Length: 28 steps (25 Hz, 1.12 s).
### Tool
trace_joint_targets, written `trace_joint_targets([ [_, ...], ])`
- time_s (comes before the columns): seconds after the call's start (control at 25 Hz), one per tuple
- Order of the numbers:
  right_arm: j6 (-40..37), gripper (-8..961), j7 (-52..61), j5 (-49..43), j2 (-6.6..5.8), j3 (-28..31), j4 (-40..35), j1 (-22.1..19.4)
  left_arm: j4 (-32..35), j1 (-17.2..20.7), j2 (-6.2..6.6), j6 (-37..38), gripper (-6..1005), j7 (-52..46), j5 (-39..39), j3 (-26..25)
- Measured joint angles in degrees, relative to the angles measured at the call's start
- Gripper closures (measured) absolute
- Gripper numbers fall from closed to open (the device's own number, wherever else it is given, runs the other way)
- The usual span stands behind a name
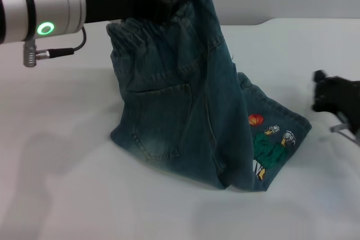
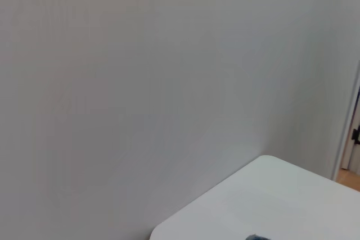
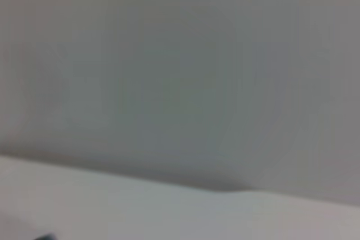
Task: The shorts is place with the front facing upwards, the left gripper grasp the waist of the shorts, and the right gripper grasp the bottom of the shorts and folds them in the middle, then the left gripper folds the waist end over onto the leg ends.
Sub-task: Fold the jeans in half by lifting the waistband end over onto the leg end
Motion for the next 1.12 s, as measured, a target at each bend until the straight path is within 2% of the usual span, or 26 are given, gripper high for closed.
trace_joint_targets([
  [0.2,-5.1,954,1.6,0.1,0.36,-5.0,-0.2,3.5,-0.8,0.6,0.0,-0.6,943,0.0,0.0,-0.4],
  [0.64,-7.3,954,9.1,0.3,0.63,-15.8,0.2,9.6,-5.0,2.6,0.0,-0.9,943,-0.5,0.1,-0.4],
  [0.96,-8.5,954,13.9,0.4,0.7,-20.6,2.1,11.5,-6.0,3.0,-0.07,-0.9,943,-0.5,0.0,-0.1],
  [1.12,-8.6,954,15.0,0.4,0.69,-25.2,4.3,11.7,-6.0,3.1,-0.09,-0.8,942,-0.5,0.0,0.0],
])
